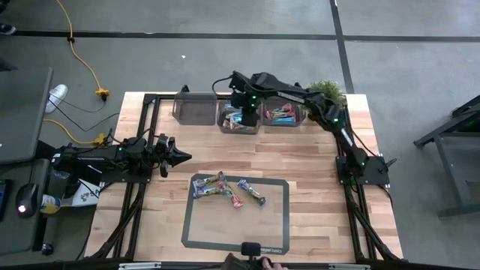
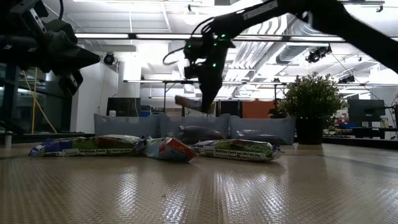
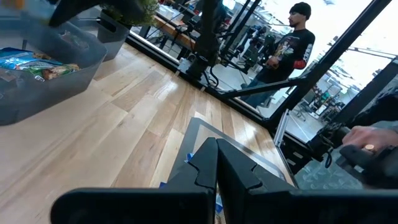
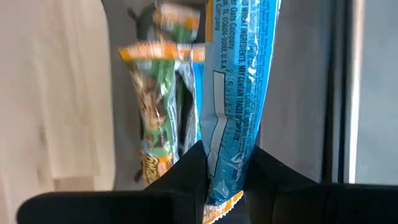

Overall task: Pick and place Granola Bars by type
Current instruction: Put the yellow granola bar into the center black bin

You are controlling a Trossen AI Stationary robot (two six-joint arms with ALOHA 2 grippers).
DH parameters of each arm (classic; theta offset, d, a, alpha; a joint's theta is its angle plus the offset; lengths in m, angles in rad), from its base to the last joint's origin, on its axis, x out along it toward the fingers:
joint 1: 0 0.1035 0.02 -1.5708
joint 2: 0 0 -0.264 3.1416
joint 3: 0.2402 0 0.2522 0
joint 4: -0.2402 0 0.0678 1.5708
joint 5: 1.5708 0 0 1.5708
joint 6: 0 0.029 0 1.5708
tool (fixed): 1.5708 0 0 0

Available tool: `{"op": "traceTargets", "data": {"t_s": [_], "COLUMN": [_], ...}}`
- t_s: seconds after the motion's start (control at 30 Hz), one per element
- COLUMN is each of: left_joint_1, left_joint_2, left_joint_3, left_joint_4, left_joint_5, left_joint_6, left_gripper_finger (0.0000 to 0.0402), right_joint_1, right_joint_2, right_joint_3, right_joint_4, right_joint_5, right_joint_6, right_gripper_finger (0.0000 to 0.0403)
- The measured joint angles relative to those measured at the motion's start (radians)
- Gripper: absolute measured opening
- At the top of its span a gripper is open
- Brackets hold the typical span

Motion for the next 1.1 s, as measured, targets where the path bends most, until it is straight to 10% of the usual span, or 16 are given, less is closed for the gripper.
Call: {"op": "traceTargets", "data": {"t_s": [0.17,0.73,1.1], "left_joint_1": [0.000,0.000,0.000], "left_joint_2": [0.000,0.000,0.000], "left_joint_3": [0.000,0.000,0.000], "left_joint_4": [0.000,0.000,0.000], "left_joint_5": [0.000,0.000,0.000], "left_joint_6": [0.000,0.000,0.000], "left_gripper_finger": [0.0001,0.0001,0.0001], "right_joint_1": [0.002,0.028,0.028], "right_joint_2": [0.130,0.136,0.135], "right_joint_3": [0.172,0.108,0.108], "right_joint_4": [-0.175,-0.135,-0.127], "right_joint_5": [0.055,0.061,0.104], "right_joint_6": [-0.042,-0.072,-0.072], "right_gripper_finger": [0.0069,0.0070,0.0157]}}
